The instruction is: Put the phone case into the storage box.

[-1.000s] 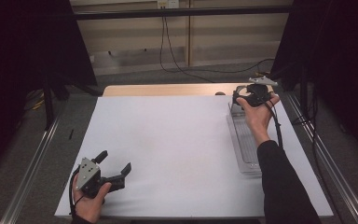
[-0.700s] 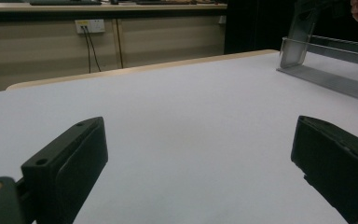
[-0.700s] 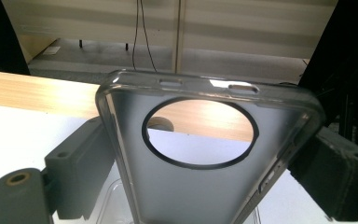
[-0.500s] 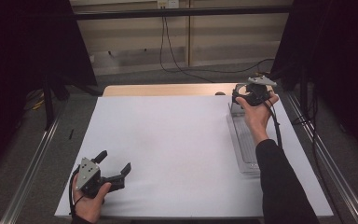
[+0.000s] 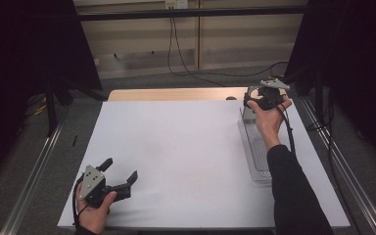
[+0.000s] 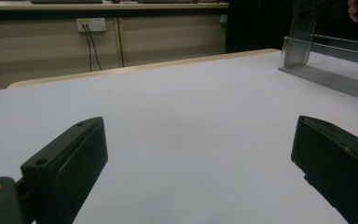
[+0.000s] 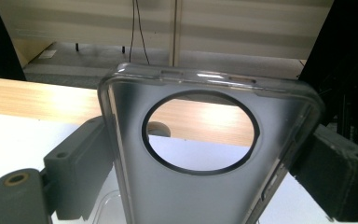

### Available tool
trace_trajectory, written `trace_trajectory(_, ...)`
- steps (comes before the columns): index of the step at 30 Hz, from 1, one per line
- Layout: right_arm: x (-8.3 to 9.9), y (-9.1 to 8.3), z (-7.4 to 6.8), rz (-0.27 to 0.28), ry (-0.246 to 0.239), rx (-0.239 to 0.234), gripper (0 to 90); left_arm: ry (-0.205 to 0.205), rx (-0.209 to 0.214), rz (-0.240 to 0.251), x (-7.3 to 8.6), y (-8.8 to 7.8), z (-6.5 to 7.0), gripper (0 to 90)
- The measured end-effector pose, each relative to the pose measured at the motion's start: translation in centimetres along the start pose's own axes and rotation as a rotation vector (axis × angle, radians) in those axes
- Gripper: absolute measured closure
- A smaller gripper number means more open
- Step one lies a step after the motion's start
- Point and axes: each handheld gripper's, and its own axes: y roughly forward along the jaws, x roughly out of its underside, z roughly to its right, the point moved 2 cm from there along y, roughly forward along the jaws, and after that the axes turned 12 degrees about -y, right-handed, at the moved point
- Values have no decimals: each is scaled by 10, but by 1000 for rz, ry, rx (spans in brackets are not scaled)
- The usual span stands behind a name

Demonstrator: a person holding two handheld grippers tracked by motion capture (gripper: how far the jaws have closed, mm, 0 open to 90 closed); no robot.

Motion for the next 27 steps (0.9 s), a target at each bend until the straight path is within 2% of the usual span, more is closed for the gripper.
trace_trajectory(13, 1, 1, 1, 6, 7, -11, 105, 1, -2, 0, 0, 0, 0, 35)
trace_trajectory(20, 3, 2, 1, -11, 21, -38, 23, 3, -1, -2, 0, 0, 0, 35)
trace_trajectory(27, 3, 1, 4, -4, 23, -52, 14, 4, -1, -1, 0, 0, 0, 35)
